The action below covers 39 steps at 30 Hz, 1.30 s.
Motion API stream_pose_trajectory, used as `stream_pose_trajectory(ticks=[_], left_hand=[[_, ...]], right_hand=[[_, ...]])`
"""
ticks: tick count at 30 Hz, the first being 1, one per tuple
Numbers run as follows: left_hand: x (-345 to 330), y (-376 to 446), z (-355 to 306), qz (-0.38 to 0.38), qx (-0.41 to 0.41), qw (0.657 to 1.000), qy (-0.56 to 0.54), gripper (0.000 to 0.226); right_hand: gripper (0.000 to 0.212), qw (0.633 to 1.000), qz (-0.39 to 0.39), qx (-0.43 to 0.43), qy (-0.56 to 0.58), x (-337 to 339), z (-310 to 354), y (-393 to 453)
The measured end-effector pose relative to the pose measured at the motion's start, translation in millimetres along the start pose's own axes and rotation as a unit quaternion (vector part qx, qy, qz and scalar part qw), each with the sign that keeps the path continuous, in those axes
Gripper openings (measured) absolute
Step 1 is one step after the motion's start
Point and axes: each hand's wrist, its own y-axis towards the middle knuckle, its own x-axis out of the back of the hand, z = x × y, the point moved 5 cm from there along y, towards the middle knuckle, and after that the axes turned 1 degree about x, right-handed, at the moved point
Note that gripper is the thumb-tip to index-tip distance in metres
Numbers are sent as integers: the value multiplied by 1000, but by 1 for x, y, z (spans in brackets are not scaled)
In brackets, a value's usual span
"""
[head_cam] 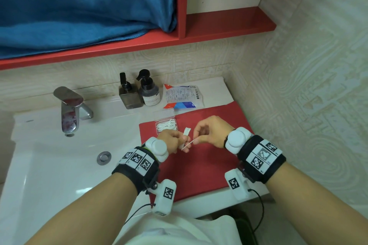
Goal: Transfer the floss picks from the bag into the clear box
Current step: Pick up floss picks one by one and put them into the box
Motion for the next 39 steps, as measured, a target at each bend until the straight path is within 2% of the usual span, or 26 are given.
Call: stream_pose_trajectory(ticks=[3, 6, 15, 23, 30, 35, 39], left_hand=[[-1, 2, 7, 45, -9, 999, -23, 18], [0, 2, 9, 56, -10, 998, -33, 18], [9, -1, 14, 22, -7, 1000, 14, 18], [-2, 2, 5, 77, -10, 997, -14, 18], [-2, 7, 2, 71, -2, 995, -72, 16], [9, 13, 1, 40, 2, 999, 31, 21], [16, 13, 6, 21, -4, 992, 125, 24]], right_hand=[[16, 999, 1, 15, -38, -4, 2, 10], [16, 998, 6, 19, -59, -6, 4, 16], [13, 995, 74, 32, -52, -8, 11, 26], [12, 996, 37, 45, -74, -3, 1, 25], [16, 994, -32, 65, -84, -1, -1, 28], [29, 998, 12, 39, -45, -10, -5, 34], [24, 999, 30, 31, -31, -26, -5, 34]])
